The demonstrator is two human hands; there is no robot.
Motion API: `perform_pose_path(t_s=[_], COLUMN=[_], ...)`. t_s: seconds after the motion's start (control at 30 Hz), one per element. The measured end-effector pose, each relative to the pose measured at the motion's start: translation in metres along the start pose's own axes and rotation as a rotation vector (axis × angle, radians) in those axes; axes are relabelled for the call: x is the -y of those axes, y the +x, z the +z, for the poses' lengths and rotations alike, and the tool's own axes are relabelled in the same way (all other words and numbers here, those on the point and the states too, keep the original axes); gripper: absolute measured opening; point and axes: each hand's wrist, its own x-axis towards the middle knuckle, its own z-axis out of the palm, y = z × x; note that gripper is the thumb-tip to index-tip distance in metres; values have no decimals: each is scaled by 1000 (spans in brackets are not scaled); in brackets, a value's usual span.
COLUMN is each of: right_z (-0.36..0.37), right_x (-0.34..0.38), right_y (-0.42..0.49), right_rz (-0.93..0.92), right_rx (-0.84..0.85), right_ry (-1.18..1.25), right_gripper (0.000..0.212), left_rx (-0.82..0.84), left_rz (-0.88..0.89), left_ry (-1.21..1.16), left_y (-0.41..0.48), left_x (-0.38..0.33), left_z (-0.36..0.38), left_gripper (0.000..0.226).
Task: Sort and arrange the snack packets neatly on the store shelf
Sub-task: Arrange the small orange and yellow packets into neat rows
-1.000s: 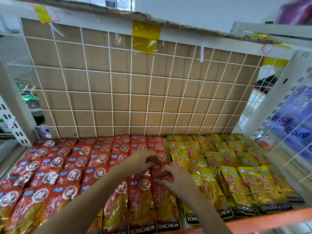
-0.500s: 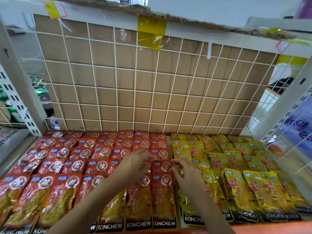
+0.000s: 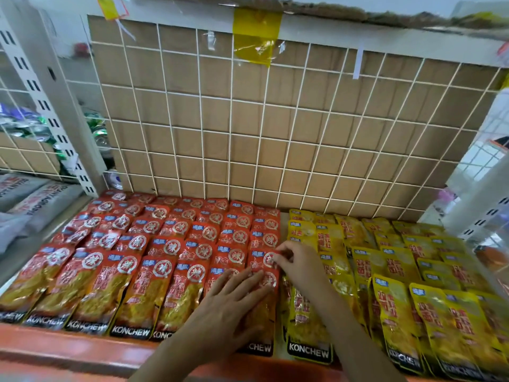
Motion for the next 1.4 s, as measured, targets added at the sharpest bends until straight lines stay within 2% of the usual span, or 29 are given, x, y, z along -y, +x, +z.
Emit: perform_pose_path(t_s=[0.13, 0.33, 0.43, 0.57, 0.7, 0.97, 1.2, 1.3, 1.4], right_z=[1, 6, 7, 6, 4, 3, -2, -2, -4], right_x=[-2, -4, -4, -4, -4, -4, 1, 2, 2], right_y=[4, 11, 13, 14, 15, 18, 17, 14, 7], right_rz=[12, 37, 48, 67, 58, 80, 107, 116, 81], right_rx=[18, 33, 26, 34, 73, 123, 163, 121, -45], right_ry=[53, 112, 133, 191, 185, 170, 191, 202, 114], right_gripper=[4, 2, 14, 14, 24, 3, 10, 3, 11], left_rx=[11, 40, 60, 55, 47, 75, 93, 94, 74], left_rz=[-9, -21, -24, -27, -11, -21, -13, -2, 7], left_ry=[56, 105, 92, 81, 57, 11, -24, -45, -71], left_y=[-3, -4, -4, -4, -3, -1, 0, 1, 3], left_x=[-5, -6, -5, -4, -4, -2, -2, 0, 2], left_z=[1, 5, 5, 6, 6, 9, 12, 12, 12], left_gripper=[64, 62, 65, 64, 62, 66, 64, 63, 62])
